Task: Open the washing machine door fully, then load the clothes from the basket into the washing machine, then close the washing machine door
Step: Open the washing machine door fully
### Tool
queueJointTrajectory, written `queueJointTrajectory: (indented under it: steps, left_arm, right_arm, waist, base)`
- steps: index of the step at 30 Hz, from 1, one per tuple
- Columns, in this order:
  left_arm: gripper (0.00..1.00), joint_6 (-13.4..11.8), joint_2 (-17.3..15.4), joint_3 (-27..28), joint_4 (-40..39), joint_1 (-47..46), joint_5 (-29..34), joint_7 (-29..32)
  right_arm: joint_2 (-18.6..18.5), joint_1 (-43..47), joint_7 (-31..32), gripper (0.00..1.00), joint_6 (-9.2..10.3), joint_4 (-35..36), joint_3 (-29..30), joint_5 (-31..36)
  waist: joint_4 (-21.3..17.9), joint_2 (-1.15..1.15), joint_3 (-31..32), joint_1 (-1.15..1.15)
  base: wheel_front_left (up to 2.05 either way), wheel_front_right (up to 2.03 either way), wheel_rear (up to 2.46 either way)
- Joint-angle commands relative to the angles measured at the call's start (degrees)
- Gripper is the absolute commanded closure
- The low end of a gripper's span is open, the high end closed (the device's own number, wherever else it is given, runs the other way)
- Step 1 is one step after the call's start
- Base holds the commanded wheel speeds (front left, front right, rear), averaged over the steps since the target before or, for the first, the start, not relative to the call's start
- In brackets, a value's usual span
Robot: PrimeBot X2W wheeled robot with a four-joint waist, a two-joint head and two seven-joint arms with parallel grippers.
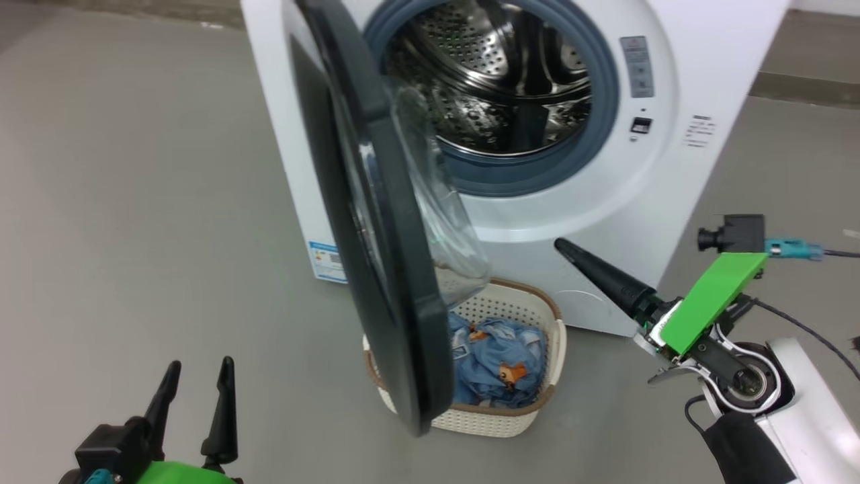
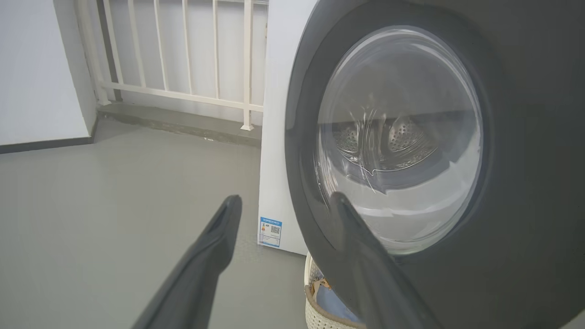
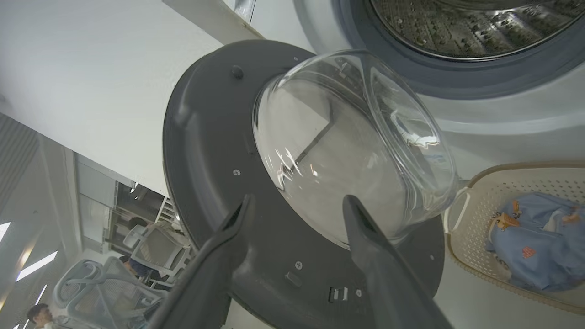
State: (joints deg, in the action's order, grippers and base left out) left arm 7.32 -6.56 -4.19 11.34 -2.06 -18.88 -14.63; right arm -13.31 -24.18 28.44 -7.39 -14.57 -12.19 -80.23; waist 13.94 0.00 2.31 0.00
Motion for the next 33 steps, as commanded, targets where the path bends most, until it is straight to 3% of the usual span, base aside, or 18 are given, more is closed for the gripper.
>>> queueJointTrajectory:
  steps: [1, 8, 20, 24, 33]
  left_arm:
    - [0.00, 0.0, -0.9, 2.2, -1.7, -0.7, 0.5, -0.4]
    - [0.00, -0.3, 0.0, 3.1, -2.6, 0.2, 1.2, -0.4]
    - [0.00, -0.1, 0.9, 4.7, -3.4, 1.0, 2.1, -0.4]
    - [0.00, -0.1, 1.2, 4.9, -3.8, 1.2, 2.3, -0.4]
    - [0.00, 0.0, 1.5, 5.9, -4.7, 1.8, 2.7, -0.4]
  right_arm:
    - [-0.4, 0.5, -1.3, 0.00, -0.10, 2.0, -0.8, 1.2]
    - [-1.7, 4.8, -17.3, 0.00, -0.10, 5.3, -2.1, 10.6]
    - [-5.7, 11.1, -38.9, 0.00, -0.10, 6.0, -3.5, 26.2]
    - [-5.8, 13.9, -42.6, 0.00, -0.10, 4.2, -2.0, 32.9]
    - [-1.8, 17.8, -43.4, 0.00, -0.10, 2.8, 4.3, 48.4]
  waist:
    - [-2.8, 0.00, 0.0, 0.00]
    - [-6.9, 0.00, 0.1, 0.00]
    - [-11.1, 0.00, -0.2, 0.00]
    - [-11.3, 0.00, -0.2, 0.00]
    - [-12.1, 0.00, -0.2, 0.00]
  base:
    - [0.00, 0.00, 0.00]
    - [0.00, 0.00, 0.00]
    - [0.00, 0.00, 0.00]
    - [0.00, 0.00, 0.00]
    - [0.00, 0.00, 0.00]
